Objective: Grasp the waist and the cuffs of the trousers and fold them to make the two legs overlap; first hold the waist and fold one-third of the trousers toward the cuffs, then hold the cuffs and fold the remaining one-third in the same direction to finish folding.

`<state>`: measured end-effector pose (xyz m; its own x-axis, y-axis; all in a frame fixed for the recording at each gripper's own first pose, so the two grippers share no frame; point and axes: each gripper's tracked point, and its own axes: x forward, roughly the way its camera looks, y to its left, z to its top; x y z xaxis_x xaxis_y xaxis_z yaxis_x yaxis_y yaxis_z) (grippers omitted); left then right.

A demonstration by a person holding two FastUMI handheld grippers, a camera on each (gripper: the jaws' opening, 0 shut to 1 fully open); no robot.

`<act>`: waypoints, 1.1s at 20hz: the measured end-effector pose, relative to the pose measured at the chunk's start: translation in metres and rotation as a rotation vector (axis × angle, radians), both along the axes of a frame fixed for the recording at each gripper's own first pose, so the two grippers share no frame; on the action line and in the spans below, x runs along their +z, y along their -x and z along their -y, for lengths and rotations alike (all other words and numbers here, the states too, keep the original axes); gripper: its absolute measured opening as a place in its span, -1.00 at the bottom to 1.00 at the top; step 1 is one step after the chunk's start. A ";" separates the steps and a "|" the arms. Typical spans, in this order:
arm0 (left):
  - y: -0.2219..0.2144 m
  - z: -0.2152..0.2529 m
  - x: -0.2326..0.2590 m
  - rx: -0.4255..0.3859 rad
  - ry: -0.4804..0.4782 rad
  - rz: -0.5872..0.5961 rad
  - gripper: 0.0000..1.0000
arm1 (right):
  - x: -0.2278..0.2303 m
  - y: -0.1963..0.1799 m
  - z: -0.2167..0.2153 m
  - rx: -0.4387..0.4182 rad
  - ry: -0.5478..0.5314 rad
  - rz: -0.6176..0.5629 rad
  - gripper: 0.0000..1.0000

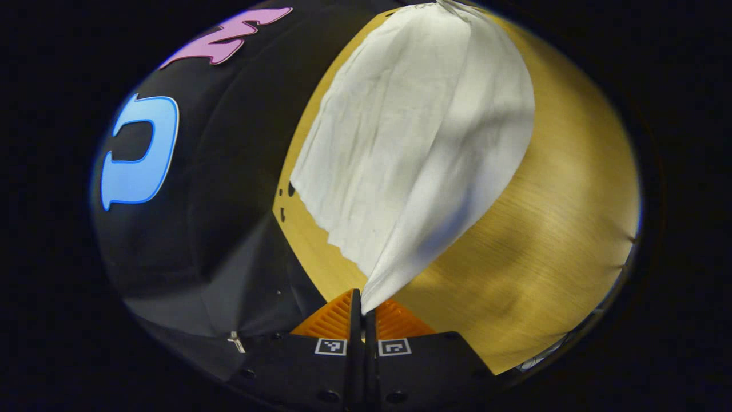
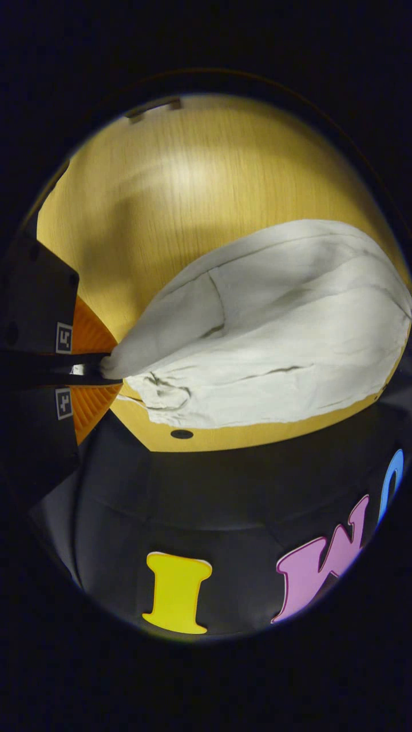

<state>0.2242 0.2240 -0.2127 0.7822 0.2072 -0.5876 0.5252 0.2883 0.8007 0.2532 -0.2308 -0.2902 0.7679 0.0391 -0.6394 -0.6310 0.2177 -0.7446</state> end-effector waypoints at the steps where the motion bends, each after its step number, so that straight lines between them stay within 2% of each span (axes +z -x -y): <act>1: -0.012 0.001 0.008 -0.002 0.002 0.018 -0.89 | 0.009 -0.012 -0.005 -0.027 -0.027 0.021 -0.87; 6: -0.079 0.008 0.058 -0.001 0.045 0.123 -0.89 | 0.054 -0.078 -0.019 -0.082 -0.089 0.134 -0.86; 9: -0.125 0.007 0.084 0.001 0.074 0.181 -0.89 | 0.073 -0.114 -0.013 -0.179 -0.183 0.186 -0.87; 12: -0.177 0.003 0.095 0.022 0.125 0.211 -0.89 | 0.075 -0.148 -0.001 -0.274 -0.226 0.221 -0.87; 16: -0.239 0.000 0.072 0.113 0.240 0.203 -0.89 | 0.053 -0.183 -0.002 -0.393 -0.297 0.205 -0.86; 17: -0.254 0.004 0.061 0.129 0.262 0.187 -0.89 | 0.048 -0.190 -0.006 -0.424 -0.331 0.198 -0.75; 18: -0.264 0.005 0.049 0.140 0.274 0.168 -0.81 | 0.043 -0.198 -0.009 -0.461 -0.374 0.187 -0.86; 19: -0.274 0.010 0.034 0.140 0.282 0.143 -0.89 | 0.038 -0.201 -0.010 -0.500 -0.420 0.169 -0.87; 22: -0.291 0.023 0.002 0.122 0.305 0.114 -0.89 | 0.016 -0.204 -0.008 -0.617 -0.498 0.109 -0.87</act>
<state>0.5153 0.2011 -0.2104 0.8268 0.1316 -0.5469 0.3838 0.5788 0.7195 0.4573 -0.2224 -0.2742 0.8012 -0.1522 -0.5787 -0.2176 0.8269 -0.5186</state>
